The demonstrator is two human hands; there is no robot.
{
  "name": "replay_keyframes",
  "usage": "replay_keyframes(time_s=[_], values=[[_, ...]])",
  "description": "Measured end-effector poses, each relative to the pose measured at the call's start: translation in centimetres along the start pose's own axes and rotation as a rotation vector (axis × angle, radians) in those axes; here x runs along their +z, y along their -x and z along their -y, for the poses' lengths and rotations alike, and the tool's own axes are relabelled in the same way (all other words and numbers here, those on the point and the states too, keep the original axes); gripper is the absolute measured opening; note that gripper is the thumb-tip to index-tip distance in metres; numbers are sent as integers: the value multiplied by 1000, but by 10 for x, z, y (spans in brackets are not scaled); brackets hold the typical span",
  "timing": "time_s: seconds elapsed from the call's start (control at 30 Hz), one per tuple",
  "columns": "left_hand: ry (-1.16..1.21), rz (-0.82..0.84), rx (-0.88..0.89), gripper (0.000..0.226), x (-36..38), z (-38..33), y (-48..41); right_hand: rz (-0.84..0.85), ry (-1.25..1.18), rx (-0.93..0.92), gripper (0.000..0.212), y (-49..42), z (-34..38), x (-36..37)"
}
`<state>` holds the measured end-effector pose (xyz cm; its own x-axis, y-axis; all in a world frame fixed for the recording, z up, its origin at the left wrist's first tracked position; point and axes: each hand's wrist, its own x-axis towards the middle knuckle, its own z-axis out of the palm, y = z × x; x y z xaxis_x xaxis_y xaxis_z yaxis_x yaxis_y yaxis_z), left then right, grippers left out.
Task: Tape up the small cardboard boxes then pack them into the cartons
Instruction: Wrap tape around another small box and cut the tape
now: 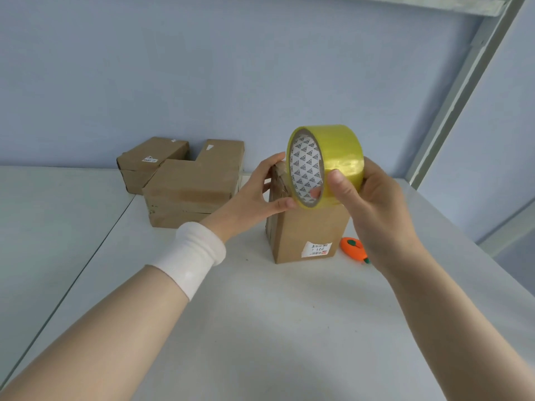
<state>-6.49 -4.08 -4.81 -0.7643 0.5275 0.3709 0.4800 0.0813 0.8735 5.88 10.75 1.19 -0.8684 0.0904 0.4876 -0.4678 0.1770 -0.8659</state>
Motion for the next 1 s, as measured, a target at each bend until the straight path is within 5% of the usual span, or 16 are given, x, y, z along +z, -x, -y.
replay_keyframes(time_s=[0.17,0.43,0.7,0.8,0.9,1.0], values=[[6,14,5,91,-2,1,0,-24,-29,10,15,31,2,-6],[46,-79,16,106,4,-3,2,-74,-35,89,17,52,-18,-3],[362,-287,-244,56,34,-17,1,-66,-24,39,28,5,13,-5],[201,-320,-442,55,34,-9,0,-69,18,133,30,-16,-1,0],[90,-482,-376,34,28,0,-3,-91,26,226,35,-32,-23,7],[77,-459,-361,27,31,5,-14,-113,62,255,29,-36,-44,15]])
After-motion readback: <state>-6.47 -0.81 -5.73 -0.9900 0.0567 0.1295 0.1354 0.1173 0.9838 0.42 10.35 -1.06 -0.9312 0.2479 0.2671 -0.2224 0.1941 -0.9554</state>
